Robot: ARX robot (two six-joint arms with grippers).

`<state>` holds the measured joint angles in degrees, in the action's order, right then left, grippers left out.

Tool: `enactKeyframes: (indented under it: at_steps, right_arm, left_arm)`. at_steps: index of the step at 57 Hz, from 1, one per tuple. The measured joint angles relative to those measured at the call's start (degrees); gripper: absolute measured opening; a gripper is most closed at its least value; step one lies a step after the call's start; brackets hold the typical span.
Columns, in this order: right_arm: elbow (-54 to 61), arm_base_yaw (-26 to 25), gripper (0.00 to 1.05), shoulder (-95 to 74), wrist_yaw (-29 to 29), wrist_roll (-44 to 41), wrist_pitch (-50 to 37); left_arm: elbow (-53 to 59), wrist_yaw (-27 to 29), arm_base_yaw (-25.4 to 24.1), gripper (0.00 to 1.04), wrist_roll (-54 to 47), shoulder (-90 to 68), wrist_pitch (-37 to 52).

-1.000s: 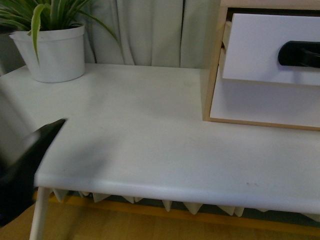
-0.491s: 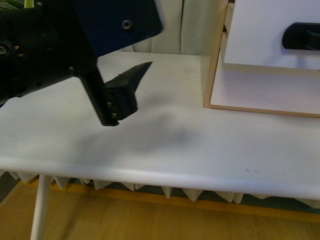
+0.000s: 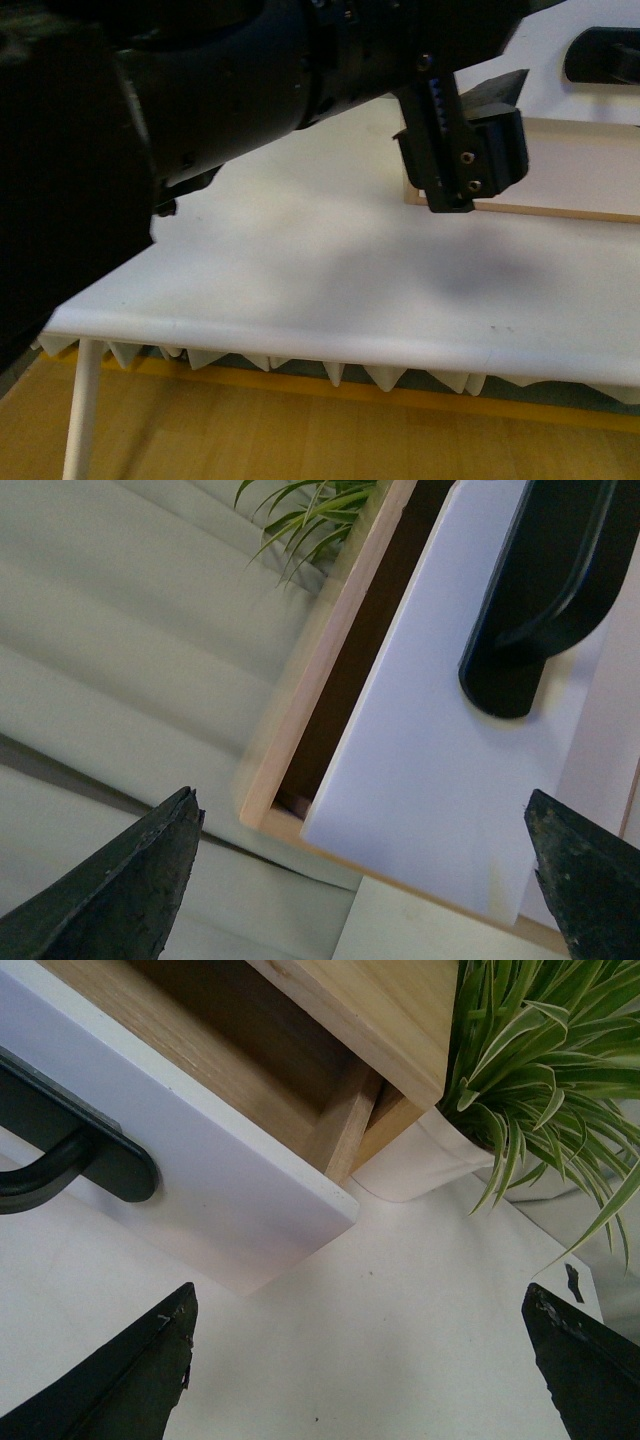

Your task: Close drawer sideways

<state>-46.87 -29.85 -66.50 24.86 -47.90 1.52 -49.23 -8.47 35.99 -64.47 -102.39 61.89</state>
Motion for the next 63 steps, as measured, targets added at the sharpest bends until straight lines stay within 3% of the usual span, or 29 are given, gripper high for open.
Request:
enactKeyframes:
  at_steps: [23, 63]
  right_arm:
    - [-1.2, 1.36, 0.95, -2.75, -1.01, -0.15, -1.07]
    - [-6.29, 7.76, 0.95, -12.0, -8.59, -1.36, -10.91]
  left_arm:
    - [-5.97, 0.79, 0.72, 0.98, -0.48, -4.68, -0.9]
    - [-13.79, -0.07, -0.96, 0.98, -3.85, -9.81, -2.45]
